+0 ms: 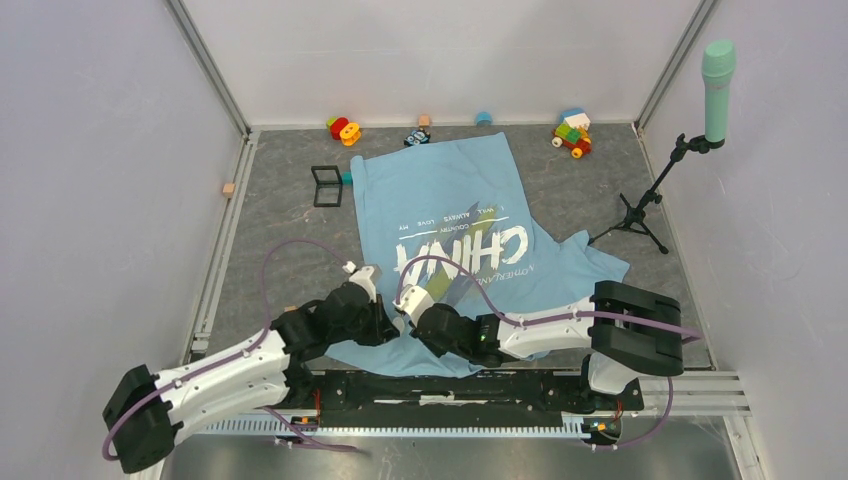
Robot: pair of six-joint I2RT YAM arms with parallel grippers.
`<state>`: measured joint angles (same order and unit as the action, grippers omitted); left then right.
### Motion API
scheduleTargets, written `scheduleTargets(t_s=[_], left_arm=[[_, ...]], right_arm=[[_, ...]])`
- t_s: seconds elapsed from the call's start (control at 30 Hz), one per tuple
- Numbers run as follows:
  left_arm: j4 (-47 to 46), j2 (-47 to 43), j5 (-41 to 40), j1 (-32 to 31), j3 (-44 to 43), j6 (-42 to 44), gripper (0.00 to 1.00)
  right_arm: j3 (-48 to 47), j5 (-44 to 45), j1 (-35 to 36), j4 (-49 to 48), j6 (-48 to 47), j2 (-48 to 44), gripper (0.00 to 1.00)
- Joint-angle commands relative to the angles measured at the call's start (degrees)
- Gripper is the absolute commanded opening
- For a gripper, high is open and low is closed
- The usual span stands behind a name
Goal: Pin the brooch onto the clothing
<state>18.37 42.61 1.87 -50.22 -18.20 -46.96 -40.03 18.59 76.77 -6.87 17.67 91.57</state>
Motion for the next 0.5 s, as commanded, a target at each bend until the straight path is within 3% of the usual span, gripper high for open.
scheduleTargets(t_s=[0.0, 0.27, 0.47], left_arm=[[2.89, 3.50, -8.32, -5.30, -3.90, -4.06, 0.02], [5.66, 8.25, -19.29, -13.08, -7.91, -8.78, 0.02], [6.22, 12.80, -21.48, -16.23, -8.65, -11.54, 0.02]], right_arm=[[0.52, 1.53, 0.28, -3.45, 1.12, -1.77, 0.00], [2.41, 1.03, 0.22, -5.69, 3.46, -3.58, 0.00], [4.20, 1.72, 0.22, -7.63, 5.83, -5.05, 0.00]])
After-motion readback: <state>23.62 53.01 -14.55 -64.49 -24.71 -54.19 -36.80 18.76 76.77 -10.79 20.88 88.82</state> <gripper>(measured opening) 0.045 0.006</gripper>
